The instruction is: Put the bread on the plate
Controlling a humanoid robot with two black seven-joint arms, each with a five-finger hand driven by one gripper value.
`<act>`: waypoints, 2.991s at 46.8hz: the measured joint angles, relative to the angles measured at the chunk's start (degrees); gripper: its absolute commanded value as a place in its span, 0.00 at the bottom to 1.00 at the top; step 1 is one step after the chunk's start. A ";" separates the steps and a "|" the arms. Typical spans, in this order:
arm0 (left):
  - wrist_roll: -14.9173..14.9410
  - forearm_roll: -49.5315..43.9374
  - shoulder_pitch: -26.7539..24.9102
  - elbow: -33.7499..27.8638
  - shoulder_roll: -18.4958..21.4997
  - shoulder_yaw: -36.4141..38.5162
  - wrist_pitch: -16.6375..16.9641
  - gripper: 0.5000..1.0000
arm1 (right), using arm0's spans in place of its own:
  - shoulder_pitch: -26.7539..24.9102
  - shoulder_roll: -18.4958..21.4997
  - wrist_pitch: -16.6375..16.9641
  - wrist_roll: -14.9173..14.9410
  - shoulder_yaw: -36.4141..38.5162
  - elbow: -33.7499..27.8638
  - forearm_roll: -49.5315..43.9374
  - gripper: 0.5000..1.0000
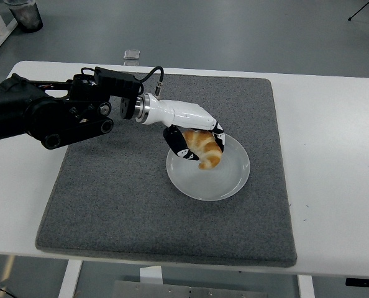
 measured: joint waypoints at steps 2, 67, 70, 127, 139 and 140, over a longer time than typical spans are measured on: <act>0.00 0.03 0.34 0.44 -0.72 -0.02 0.01 0.00 | -0.02 0.00 0.00 -0.01 0.00 0.00 0.00 0.90; -0.10 2.14 3.95 6.13 -5.15 0.03 1.06 0.17 | -0.01 0.00 0.00 -0.01 0.01 -0.01 0.01 0.90; -0.10 2.03 3.94 6.13 -5.15 0.02 1.06 0.35 | -0.01 0.00 0.00 -0.01 0.01 -0.01 0.01 0.90; -0.10 -29.22 3.78 5.54 -5.02 -11.38 2.57 0.98 | -0.01 0.00 0.00 0.00 0.00 -0.01 0.00 0.90; -0.09 -56.16 4.00 10.60 -4.86 -18.13 2.83 0.98 | -0.01 0.00 0.00 -0.01 -0.01 -0.01 0.00 0.90; -0.05 -58.06 4.00 11.13 -4.84 -18.41 2.83 0.98 | -0.01 0.00 0.00 -0.01 -0.02 -0.01 0.00 0.90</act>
